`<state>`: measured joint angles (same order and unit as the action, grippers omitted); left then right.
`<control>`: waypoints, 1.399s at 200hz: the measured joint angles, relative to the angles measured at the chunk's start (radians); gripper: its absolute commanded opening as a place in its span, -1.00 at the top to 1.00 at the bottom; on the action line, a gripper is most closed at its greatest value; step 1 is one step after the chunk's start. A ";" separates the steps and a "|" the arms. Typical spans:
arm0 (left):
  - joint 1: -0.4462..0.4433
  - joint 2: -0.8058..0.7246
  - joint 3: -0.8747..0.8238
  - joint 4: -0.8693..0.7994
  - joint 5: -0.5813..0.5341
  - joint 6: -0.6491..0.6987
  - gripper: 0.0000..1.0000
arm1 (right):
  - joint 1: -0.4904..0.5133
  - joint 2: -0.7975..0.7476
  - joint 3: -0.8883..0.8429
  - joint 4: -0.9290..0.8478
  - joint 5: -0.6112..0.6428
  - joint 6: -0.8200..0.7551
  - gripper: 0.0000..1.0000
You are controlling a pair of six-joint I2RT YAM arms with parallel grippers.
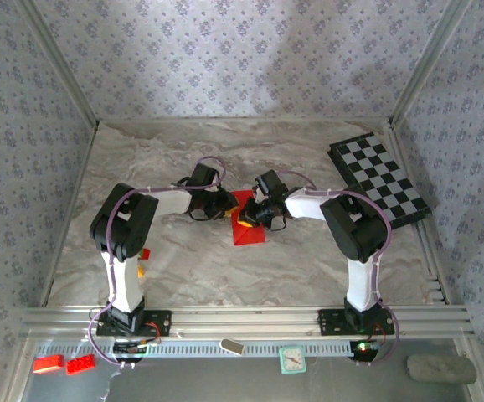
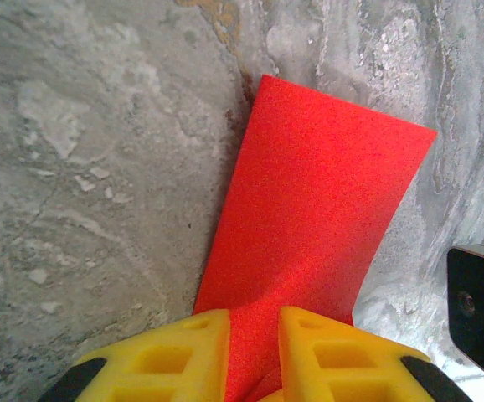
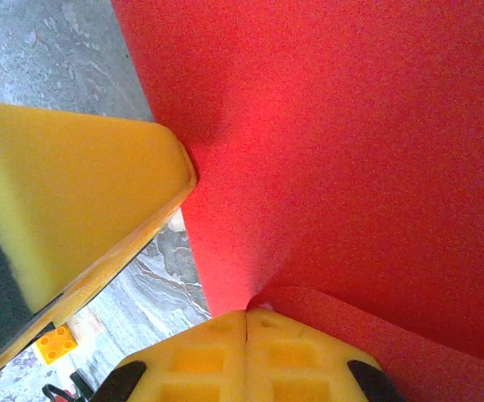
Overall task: Fold a paper plane with a square sheet of paper (pick it up from the middle)
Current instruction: Fold the triangle a second time at the center of the table.
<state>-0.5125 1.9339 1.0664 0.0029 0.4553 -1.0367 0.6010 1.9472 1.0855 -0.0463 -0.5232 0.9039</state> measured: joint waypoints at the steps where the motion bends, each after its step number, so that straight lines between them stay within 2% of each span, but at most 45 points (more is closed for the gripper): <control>1: 0.000 0.000 0.000 0.000 0.000 0.000 0.53 | 0.000 0.000 0.000 0.000 0.000 0.000 1.00; 62: 0.000 -0.001 0.000 -0.001 -0.003 0.000 0.52 | 0.000 0.003 0.000 -0.005 0.003 0.000 1.00; 98: 0.000 -0.021 0.003 -0.037 -0.031 0.002 0.44 | -0.001 0.004 0.000 -0.006 0.003 0.000 1.00; 121: 0.006 -0.060 0.003 -0.086 -0.073 0.007 0.39 | -0.001 0.005 0.000 -0.006 0.003 0.000 0.85; 181: 0.026 -0.245 -0.058 -0.120 -0.180 -0.001 0.34 | -0.001 0.006 0.015 -0.002 -0.013 -0.002 0.29; 211: 0.026 -0.322 -0.138 -0.127 -0.218 -0.016 0.33 | -0.001 0.006 0.019 0.005 -0.024 -0.002 0.17; 244: 0.016 -0.383 -0.201 -0.126 -0.232 -0.031 0.42 | -0.001 0.006 0.019 0.009 -0.027 -0.002 0.25; 280: -0.042 -0.395 -0.234 -0.105 -0.204 -0.056 0.55 | -0.001 0.008 0.019 -0.007 -0.008 -0.007 0.62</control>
<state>-0.5545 1.5391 0.8326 -0.1017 0.2512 -1.0924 0.6003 1.9556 1.1042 -0.0536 -0.5308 0.8967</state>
